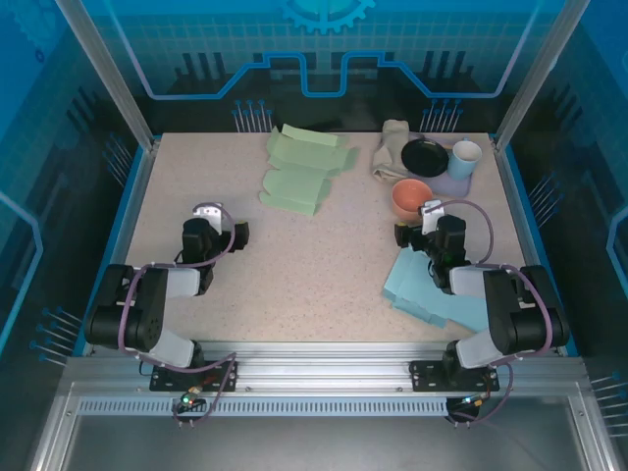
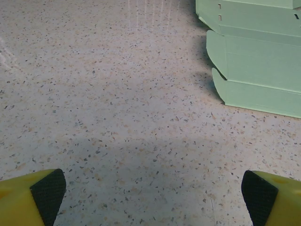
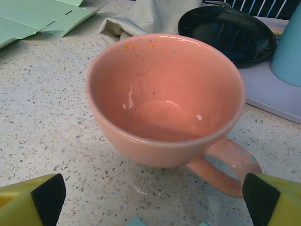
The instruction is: Fold the paper box
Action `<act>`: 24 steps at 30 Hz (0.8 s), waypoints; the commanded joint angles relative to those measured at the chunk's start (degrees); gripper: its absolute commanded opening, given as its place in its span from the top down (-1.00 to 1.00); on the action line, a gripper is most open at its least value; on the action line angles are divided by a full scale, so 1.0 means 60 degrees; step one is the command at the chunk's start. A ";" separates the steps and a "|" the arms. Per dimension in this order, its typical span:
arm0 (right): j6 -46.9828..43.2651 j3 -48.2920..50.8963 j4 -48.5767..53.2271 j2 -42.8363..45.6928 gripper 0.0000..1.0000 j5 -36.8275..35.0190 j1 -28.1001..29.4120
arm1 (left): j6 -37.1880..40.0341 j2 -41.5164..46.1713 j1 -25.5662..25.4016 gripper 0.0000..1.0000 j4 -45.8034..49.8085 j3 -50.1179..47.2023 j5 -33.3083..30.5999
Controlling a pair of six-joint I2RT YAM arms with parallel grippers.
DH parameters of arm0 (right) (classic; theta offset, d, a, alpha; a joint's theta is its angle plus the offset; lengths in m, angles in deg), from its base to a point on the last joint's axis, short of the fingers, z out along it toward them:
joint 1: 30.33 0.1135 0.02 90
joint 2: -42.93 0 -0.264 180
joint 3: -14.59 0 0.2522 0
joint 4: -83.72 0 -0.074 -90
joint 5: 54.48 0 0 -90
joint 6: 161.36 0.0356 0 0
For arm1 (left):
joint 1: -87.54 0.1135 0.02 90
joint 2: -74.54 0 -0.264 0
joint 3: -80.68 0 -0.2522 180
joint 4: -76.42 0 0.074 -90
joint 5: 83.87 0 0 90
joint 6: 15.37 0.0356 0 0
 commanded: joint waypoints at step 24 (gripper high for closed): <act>-0.0017 -0.0279 -0.0215 -0.0137 -1.00 0.0490 -0.0304 | -0.0323 -0.0078 0.0370 -0.98 -0.0233 0.0248 0.0770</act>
